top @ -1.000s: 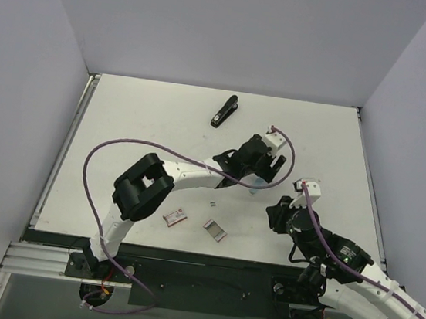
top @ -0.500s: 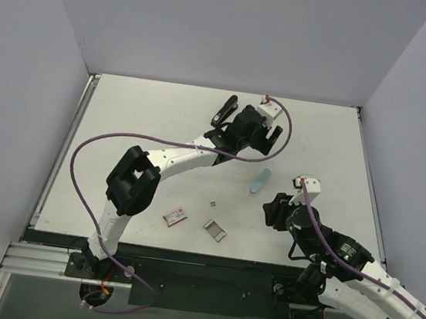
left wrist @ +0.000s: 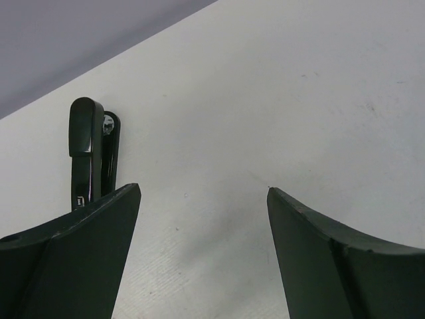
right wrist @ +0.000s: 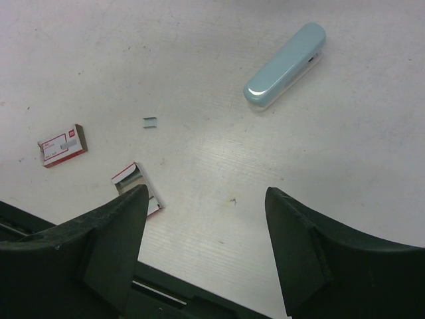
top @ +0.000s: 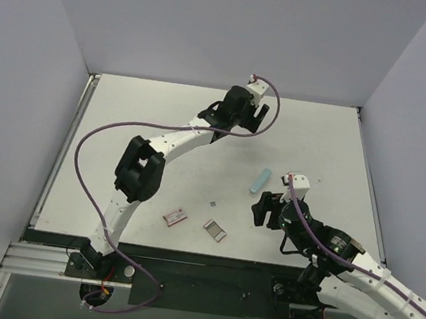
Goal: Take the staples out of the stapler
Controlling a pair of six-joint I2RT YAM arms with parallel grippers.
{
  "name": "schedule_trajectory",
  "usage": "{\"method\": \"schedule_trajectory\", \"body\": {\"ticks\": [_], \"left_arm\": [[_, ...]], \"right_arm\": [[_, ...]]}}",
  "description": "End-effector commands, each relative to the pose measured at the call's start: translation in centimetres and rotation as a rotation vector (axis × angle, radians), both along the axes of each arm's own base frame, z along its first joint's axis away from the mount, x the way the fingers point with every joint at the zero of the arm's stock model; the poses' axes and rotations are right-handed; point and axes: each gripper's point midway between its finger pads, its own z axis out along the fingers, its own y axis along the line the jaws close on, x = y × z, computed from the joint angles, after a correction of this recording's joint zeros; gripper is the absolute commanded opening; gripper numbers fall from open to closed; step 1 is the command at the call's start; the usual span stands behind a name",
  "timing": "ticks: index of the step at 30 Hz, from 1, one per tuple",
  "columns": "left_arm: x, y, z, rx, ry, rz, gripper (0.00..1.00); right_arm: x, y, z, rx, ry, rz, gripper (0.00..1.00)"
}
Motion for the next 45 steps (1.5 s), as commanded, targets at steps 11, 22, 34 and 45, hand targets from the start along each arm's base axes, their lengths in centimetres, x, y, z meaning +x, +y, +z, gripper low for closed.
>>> {"method": "schedule_trajectory", "body": {"ticks": [11, 22, 34, 45], "left_arm": [[7.3, 3.3, -2.3, -0.015, 0.025, 0.013, 0.88], [11.0, 6.1, -4.7, -0.034, 0.032, 0.048, 0.88], [12.4, 7.2, -7.4, -0.044, 0.080, 0.044, 0.89], [12.5, 8.2, -10.8, 0.012, 0.120, 0.060, 0.90]], "right_arm": [[0.9, 2.5, 0.1, 0.007, 0.011, 0.063, 0.67], [1.6, 4.5, -1.6, 0.008, 0.050, 0.103, 0.67], [2.1, 5.1, -2.0, 0.024, 0.067, 0.115, 0.67], [2.2, 5.4, -2.4, 0.035, 0.083, 0.120, 0.67]]}}
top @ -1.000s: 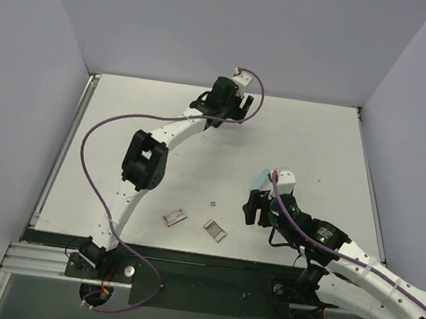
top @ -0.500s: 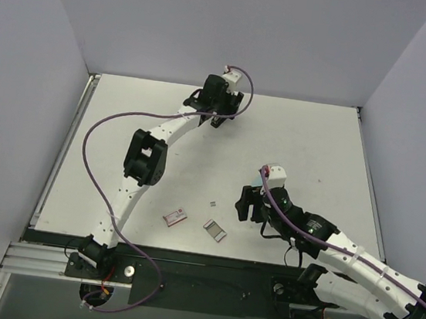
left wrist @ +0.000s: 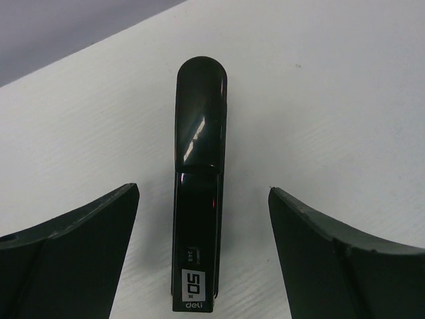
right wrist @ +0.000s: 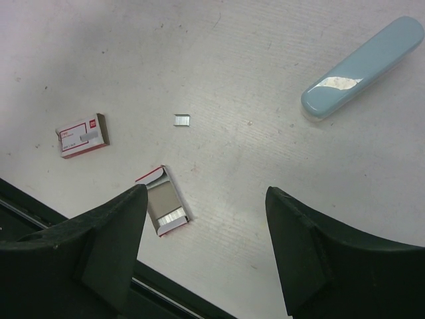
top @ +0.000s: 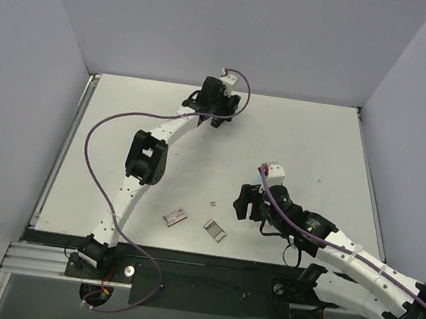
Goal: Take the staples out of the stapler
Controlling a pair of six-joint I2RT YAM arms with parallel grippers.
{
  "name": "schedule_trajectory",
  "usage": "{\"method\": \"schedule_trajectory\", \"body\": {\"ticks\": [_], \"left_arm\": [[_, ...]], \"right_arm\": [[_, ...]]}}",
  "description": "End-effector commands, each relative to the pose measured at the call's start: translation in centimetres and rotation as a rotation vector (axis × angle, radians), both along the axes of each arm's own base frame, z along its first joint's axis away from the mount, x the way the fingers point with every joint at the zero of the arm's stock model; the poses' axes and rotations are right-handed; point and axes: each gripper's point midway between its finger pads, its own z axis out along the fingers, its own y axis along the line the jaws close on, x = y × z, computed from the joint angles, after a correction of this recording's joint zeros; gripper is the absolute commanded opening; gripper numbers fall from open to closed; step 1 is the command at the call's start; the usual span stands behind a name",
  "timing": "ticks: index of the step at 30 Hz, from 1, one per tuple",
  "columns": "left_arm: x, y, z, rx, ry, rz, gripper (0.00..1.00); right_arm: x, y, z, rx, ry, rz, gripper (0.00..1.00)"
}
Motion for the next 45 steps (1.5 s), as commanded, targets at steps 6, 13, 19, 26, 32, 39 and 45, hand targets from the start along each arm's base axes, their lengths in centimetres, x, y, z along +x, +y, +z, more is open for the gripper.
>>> {"method": "schedule_trajectory", "body": {"ticks": [6, 13, 19, 26, 32, 39, 45], "left_arm": [[0.6, 0.4, -0.4, 0.014, -0.004, 0.000, 0.90], [0.4, 0.3, -0.6, 0.015, 0.004, -0.007, 0.67], [0.3, 0.9, -0.5, 0.045, -0.009, 0.000, 0.18], [-0.3, 1.3, 1.9, 0.063, -0.052, 0.020, 0.00], [-2.7, 0.5, 6.4, 0.058, -0.097, 0.007, 0.00], [-8.8, -1.0, 8.7, 0.090, -0.108, -0.039, 0.00], [-16.2, -2.0, 10.3, 0.052, -0.101, -0.089, 0.00]], "right_arm": [[0.5, 0.6, 0.2, 0.029, -0.005, 0.002, 0.62], [0.4, 0.7, 0.2, 0.036, -0.003, 0.002, 0.52], [0.3, 0.9, 0.0, 0.049, 0.005, 0.009, 0.48], [-0.1, 0.8, 0.0, 0.063, 0.011, 0.012, 0.46], [-0.5, 0.4, 1.1, 0.086, -0.004, 0.010, 0.47], [-1.6, -1.1, 2.3, 0.092, -0.024, 0.013, 0.48], [-2.8, -1.8, 2.7, 0.115, -0.017, 0.027, 0.48]]}}
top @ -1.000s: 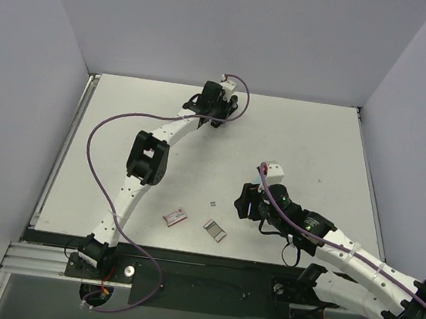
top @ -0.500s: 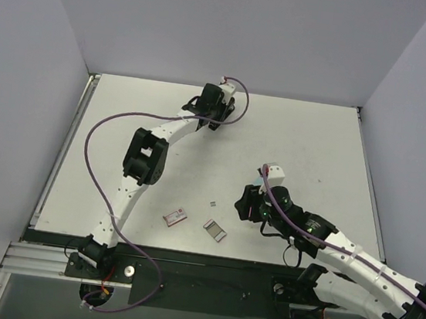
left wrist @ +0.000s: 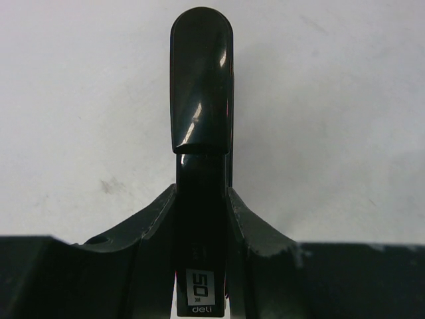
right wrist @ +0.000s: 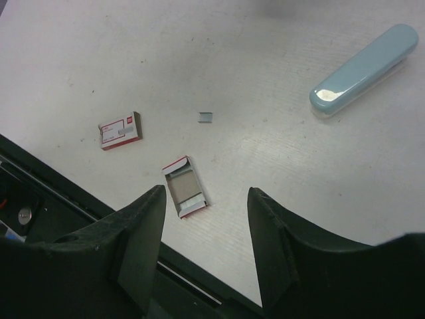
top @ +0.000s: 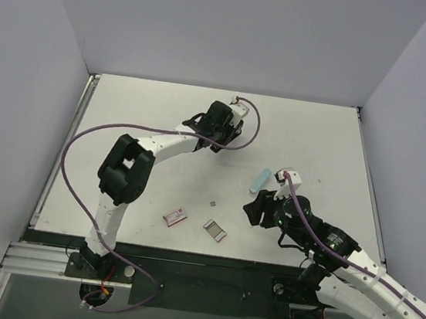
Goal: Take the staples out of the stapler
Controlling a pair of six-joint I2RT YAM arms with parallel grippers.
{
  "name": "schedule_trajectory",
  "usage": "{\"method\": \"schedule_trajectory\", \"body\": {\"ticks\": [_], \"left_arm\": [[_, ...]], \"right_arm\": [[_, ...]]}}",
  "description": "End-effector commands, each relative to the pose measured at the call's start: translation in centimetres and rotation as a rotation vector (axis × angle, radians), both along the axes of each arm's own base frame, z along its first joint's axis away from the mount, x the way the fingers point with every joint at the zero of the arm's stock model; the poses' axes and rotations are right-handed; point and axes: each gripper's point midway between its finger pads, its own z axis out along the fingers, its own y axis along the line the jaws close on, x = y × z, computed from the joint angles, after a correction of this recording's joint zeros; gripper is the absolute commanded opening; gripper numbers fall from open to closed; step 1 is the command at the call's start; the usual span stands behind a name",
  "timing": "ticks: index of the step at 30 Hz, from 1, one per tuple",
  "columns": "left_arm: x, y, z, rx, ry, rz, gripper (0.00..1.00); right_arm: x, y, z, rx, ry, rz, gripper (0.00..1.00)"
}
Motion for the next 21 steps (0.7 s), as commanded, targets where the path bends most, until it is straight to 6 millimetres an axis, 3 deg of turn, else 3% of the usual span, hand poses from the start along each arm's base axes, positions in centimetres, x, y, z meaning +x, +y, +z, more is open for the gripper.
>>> {"method": "schedule_trajectory", "body": {"ticks": [1, 4, 7, 8, 9, 13, 21], "left_arm": [[-2.7, -2.1, 9.4, -0.164, -0.191, -0.023, 0.00], [-7.3, -3.1, 8.4, -0.192, -0.156, -0.060, 0.00], [-10.9, -3.6, 6.5, -0.170, -0.111, -0.103, 0.00], [-11.6, -3.7, 6.8, -0.175, -0.115, -0.108, 0.00], [-12.7, -3.7, 5.7, -0.156, -0.096, -0.120, 0.00], [-14.8, -3.1, 4.6, -0.120, -0.099, -0.121, 0.00], [-15.9, -1.2, 1.9, -0.060, -0.087, -0.112, 0.00]], "right_arm": [[-1.1, -0.8, -0.1, 0.000, 0.023, 0.009, 0.48], [-1.9, -1.2, -0.3, -0.018, 0.043, 0.028, 0.48], [-2.4, -1.7, 0.3, -0.022, 0.039, 0.037, 0.49], [-2.5, -1.9, 0.2, -0.027, 0.039, 0.038, 0.49], [-2.6, -2.1, 0.5, -0.019, 0.029, 0.033, 0.49], [-3.0, -2.8, 0.5, -0.015, 0.029, 0.022, 0.50], [-3.5, -2.7, -0.6, -0.012, 0.062, 0.029, 0.50]]}}
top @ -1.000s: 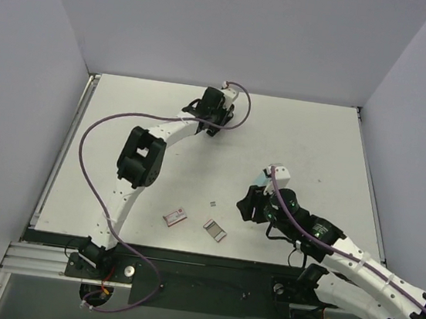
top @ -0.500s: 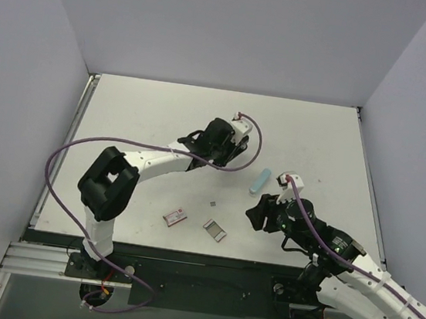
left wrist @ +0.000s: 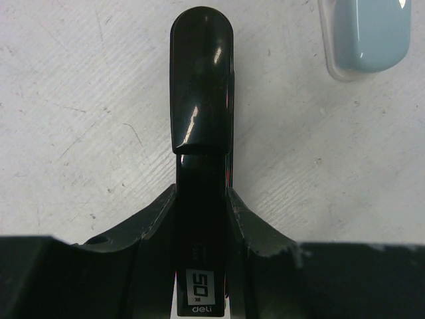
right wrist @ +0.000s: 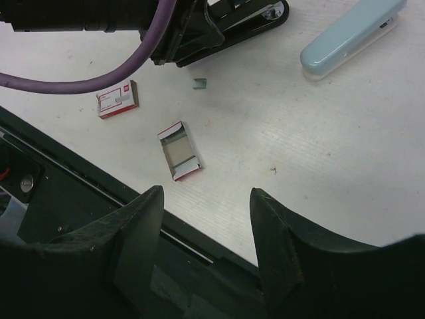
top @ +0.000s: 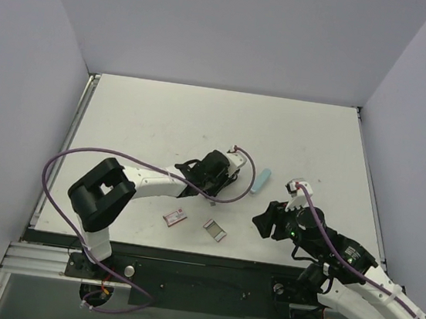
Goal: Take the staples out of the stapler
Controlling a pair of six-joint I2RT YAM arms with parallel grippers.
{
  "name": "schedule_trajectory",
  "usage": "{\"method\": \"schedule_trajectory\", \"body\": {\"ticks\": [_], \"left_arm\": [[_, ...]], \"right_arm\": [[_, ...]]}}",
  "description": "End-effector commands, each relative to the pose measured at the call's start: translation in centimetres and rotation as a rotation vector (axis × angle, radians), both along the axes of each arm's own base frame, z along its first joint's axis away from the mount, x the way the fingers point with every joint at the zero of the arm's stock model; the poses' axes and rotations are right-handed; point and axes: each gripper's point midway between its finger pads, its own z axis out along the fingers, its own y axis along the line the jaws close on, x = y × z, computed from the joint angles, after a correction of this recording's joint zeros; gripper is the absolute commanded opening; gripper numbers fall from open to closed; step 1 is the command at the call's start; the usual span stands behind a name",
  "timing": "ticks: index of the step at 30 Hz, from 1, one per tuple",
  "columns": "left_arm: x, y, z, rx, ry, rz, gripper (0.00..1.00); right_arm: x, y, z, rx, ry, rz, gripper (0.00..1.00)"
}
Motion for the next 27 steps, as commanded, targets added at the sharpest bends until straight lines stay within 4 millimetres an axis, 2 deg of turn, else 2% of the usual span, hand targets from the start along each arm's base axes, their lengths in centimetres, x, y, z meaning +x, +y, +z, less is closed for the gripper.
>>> {"method": "schedule_trajectory", "body": {"ticks": [1, 15, 17, 18, 20, 25, 27], "left_arm": [[2.0, -0.9, 4.8, -0.113, -0.139, 0.029, 0.00], [-0.2, 1.0, -1.3, -0.038, -0.026, 0.043, 0.00], [-0.4, 1.2, -1.7, -0.034, -0.016, 0.039, 0.09], [-0.5, 1.1, -1.7, -0.034, -0.013, 0.033, 0.18], [-0.6, 1.2, -1.7, -0.037, -0.012, 0.031, 0.29], [-0.7, 1.0, -0.9, -0.044, -0.017, 0.015, 0.44], [-0.7, 1.0, -0.4, -0.044, -0.021, 0.009, 0.53]], "right_arm": [[-0.4, 0.0, -0.6, -0.010, 0.025, 0.006, 0.50], [-0.1, 0.3, -1.6, -0.060, 0.058, 0.009, 0.54], [-0.1, 0.4, -1.6, -0.057, 0.061, 0.009, 0.55], [-0.1, 0.5, -1.6, -0.058, 0.063, 0.011, 0.56], [0.0, 0.5, -1.7, -0.059, 0.066, 0.009, 0.58], [-0.2, 0.6, -1.8, -0.055, 0.071, 0.011, 0.59], [-0.2, 0.6, -1.7, -0.052, 0.069, 0.010, 0.59]]}}
